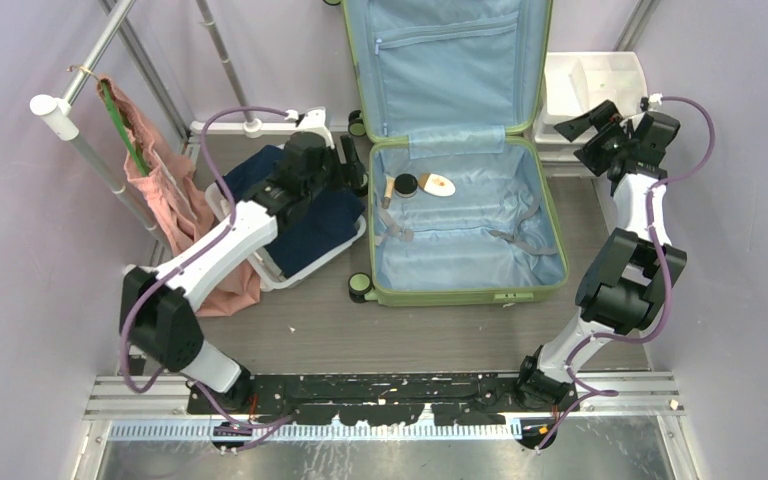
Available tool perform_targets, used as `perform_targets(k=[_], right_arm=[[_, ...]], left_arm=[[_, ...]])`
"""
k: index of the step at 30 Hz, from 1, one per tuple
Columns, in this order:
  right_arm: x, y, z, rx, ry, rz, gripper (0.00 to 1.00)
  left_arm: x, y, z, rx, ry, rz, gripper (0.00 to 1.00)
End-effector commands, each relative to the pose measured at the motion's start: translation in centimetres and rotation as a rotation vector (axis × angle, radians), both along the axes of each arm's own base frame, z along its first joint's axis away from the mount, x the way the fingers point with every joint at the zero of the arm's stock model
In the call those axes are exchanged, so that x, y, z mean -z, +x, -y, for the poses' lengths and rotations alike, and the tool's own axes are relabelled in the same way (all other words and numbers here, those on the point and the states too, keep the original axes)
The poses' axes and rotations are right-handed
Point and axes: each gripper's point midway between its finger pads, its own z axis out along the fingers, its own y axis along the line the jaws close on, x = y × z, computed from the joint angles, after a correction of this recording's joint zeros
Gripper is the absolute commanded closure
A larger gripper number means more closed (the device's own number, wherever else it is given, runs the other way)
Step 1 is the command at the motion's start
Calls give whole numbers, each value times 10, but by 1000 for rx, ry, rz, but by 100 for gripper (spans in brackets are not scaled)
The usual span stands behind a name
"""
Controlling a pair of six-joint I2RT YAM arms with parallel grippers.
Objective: Open, take out, and arrange the luggage
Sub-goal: Adjust the luggage at the center of the board.
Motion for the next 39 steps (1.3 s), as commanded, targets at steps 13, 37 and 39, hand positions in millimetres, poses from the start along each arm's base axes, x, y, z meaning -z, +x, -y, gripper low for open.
perform_targets(k=[13, 37, 39], right_arm=[[-22, -19, -24, -196, -46, 67, 0], [-30, 9, 6, -37, 35, 133, 0], [-27, 11, 10, -16, 30, 127, 0]], left_arm=[[89, 84, 36, -34, 35, -215, 27], [126, 103, -48, -409, 77, -296, 100], [127, 100, -57, -439, 68, -297, 100]])
